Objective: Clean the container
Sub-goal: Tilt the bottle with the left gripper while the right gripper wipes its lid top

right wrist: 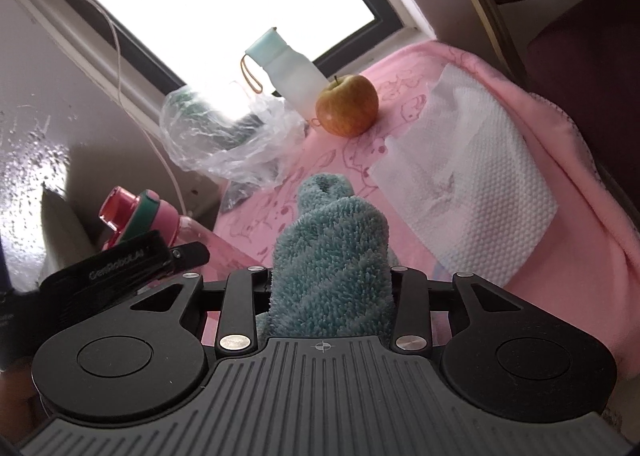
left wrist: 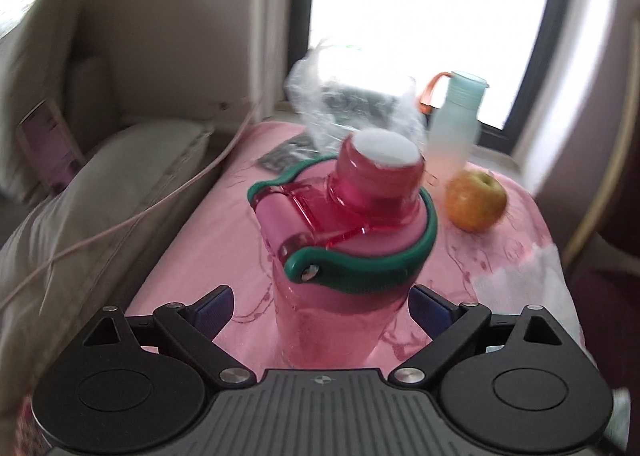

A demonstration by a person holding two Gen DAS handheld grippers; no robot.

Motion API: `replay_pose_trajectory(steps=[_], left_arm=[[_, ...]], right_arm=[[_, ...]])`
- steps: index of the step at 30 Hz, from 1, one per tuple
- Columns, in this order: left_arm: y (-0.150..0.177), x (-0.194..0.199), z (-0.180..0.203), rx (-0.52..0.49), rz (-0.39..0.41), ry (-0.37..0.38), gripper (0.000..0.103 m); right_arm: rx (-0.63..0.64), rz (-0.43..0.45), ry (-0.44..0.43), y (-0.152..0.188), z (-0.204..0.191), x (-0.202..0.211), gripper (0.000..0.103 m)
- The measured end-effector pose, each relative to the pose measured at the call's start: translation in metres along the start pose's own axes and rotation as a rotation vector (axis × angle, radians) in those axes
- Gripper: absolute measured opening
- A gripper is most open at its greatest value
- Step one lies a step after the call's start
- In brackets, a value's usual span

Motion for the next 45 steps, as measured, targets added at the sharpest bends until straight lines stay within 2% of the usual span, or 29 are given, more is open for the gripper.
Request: replay_pose_trajectory(steps=[2,4,6,8,13,18,22,25,32,35,37,40,43,44,45], left_arm=[[-0.005,0.000,0.003,0.049,0.012,-0.035,0.094],[-0.010,0.001,0.008,0.057,0.033,-0.057,0.094],[-0.011,-0.001,0.014,0.016,0.038,-0.036,0.084],[-0.012,-0.002,0.016,-0.043,0.034,0.001,0.072],[-0.013,-0.007,0.012,-0.213,0.032,0.120,0.071],[-0.007,-0.006,-0.003,-0.410,0.060,0.321,0.071],[-0.002,0.000,-0.026,-0.472,0.088,0.475,0.071],[0.005,0.007,-0.042,-0.503,0.119,0.559,0.071],[0.025,0.024,-0.062,-0.571,0.201,0.628,0.071],[0.039,0.033,-0.063,-0.665,0.252,0.638,0.071],[0.048,0.038,-0.062,-0.735,0.285,0.638,0.071],[0.059,0.044,-0.060,-0.819,0.322,0.630,0.071],[0.067,0.047,-0.058,-0.885,0.343,0.621,0.071],[0.067,0.046,-0.058,-0.891,0.341,0.618,0.071],[0.067,0.045,-0.059,-0.886,0.337,0.618,0.071]], right_arm=[[0.000,0.008,-0.005,0.000,0.000,0.004,0.041],[-0.005,0.013,-0.006,0.001,0.002,0.008,0.042],[-0.014,0.017,-0.003,0.001,0.006,0.011,0.042],[-0.024,0.017,0.001,0.000,0.011,0.013,0.042],[-0.024,0.018,0.003,0.000,0.010,0.014,0.042],[0.013,0.016,-0.004,-0.001,-0.002,0.013,0.042],[0.042,0.015,-0.010,-0.001,-0.012,0.011,0.042],[0.066,0.014,-0.012,-0.001,-0.020,0.010,0.042],[0.152,0.030,-0.022,-0.013,-0.050,0.006,0.042],[0.208,0.035,-0.033,-0.023,-0.068,0.002,0.042],[0.245,0.036,-0.063,-0.030,-0.083,-0.001,0.042],[0.263,-0.003,-0.210,-0.040,-0.109,-0.010,0.042],[0.247,-0.157,-0.405,-0.040,-0.133,-0.034,0.042],[0.243,-0.231,-0.455,-0.036,-0.139,-0.046,0.041],[0.252,-0.305,-0.467,-0.029,-0.144,-0.060,0.038]])
Point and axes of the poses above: each gripper's, at about its wrist camera, not at the fingertips, and x roughly against the way its jaws point, z to its right, y to its underside, the point moved 5 cm from there along -x, roughly the way its jaws point, and after that the axes turned 4 degrees about x, right-handed, at the moved point
